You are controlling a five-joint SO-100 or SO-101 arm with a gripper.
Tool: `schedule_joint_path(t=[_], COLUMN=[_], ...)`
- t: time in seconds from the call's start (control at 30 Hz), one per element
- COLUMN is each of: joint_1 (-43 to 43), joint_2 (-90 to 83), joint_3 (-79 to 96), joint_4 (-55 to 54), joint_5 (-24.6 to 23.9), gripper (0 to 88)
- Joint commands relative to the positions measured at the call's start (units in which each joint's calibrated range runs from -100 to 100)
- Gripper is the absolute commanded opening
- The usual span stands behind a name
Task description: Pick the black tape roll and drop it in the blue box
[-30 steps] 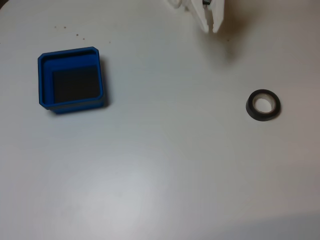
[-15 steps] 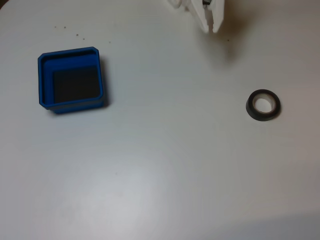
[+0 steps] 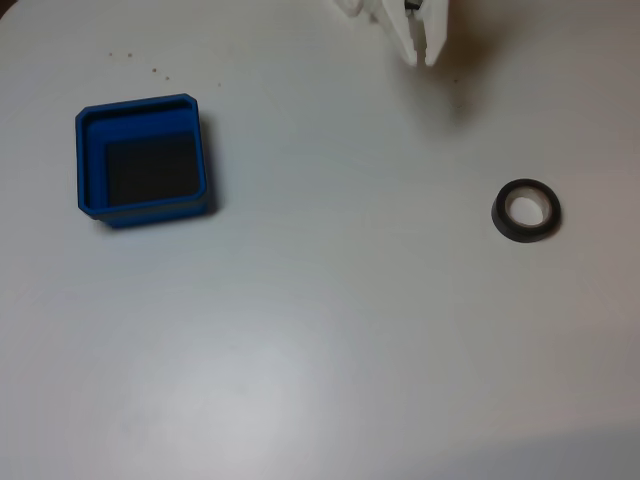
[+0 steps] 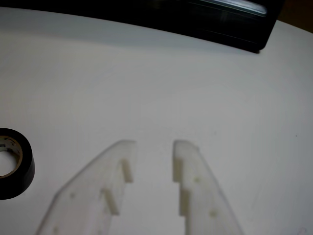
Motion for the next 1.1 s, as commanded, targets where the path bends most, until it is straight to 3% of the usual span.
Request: schedule_joint_path(t=[0.0, 0.87, 1.07], joint_1=[0.1, -0.4, -6.5], joint_2=[-3.4, -3.2, -3.1], joint_3=[0.9, 0.8, 0.7], joint_4=[-0.9, -0.9, -0.9], joint_5=[0.5, 0.5, 0.9], gripper=[1.0, 1.0, 1.0])
